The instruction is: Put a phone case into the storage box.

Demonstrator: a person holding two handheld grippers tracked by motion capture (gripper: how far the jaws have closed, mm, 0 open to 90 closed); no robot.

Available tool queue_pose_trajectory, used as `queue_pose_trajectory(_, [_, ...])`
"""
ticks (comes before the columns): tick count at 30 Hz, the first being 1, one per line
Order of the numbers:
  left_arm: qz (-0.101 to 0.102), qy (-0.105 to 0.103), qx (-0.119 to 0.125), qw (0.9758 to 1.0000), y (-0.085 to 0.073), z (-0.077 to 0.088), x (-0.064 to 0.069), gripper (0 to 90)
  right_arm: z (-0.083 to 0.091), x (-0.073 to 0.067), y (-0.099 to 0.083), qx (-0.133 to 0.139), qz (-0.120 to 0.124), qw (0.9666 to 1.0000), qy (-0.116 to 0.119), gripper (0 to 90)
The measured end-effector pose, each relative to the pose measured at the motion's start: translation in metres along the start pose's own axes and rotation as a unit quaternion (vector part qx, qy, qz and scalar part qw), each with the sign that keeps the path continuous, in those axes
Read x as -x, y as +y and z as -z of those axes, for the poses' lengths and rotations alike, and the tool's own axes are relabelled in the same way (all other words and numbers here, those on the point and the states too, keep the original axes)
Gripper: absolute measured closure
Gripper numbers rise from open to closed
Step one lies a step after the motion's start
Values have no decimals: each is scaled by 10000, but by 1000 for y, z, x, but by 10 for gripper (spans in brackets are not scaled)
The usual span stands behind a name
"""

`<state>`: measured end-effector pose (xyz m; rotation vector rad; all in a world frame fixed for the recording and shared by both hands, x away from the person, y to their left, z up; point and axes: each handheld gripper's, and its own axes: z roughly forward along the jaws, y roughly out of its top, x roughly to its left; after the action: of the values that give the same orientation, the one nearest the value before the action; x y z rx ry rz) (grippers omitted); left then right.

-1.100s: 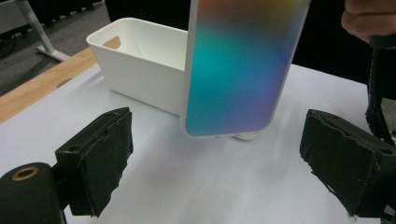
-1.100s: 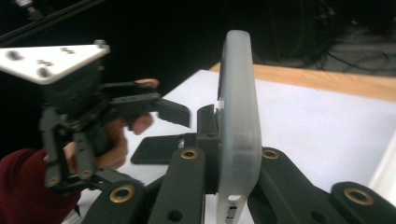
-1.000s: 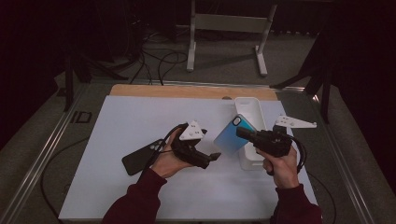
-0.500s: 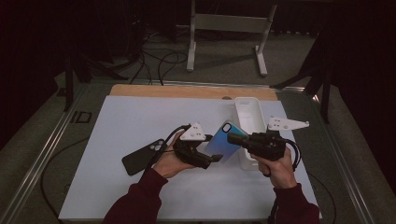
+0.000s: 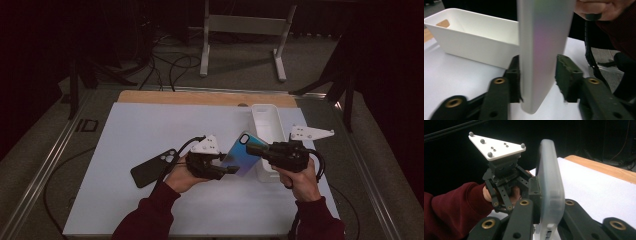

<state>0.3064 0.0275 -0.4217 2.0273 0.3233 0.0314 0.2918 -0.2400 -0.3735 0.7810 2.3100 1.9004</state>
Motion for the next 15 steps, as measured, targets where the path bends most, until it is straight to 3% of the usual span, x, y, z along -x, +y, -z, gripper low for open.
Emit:
queue_pose_trajectory(5, [58,-58,-20,10000,-4,-2,-2,707,-3,-3,1,-171,228,9986,-453,669])
queue_pose_trajectory(7, [-13,-57,43,10000,-3,-1,-1,780,-7,-5,1,-330,336,9965,-693,482])
queue_pose_trajectory(8, [-17,-24,49,10000,-2,-1,0,795,-9,-5,0,-343,351,9956,-803,444])
queue_pose_trajectory(15, [-106,219,74,9997,-2,1,2,809,-13,-6,-1,-394,323,9925,-1108,294])
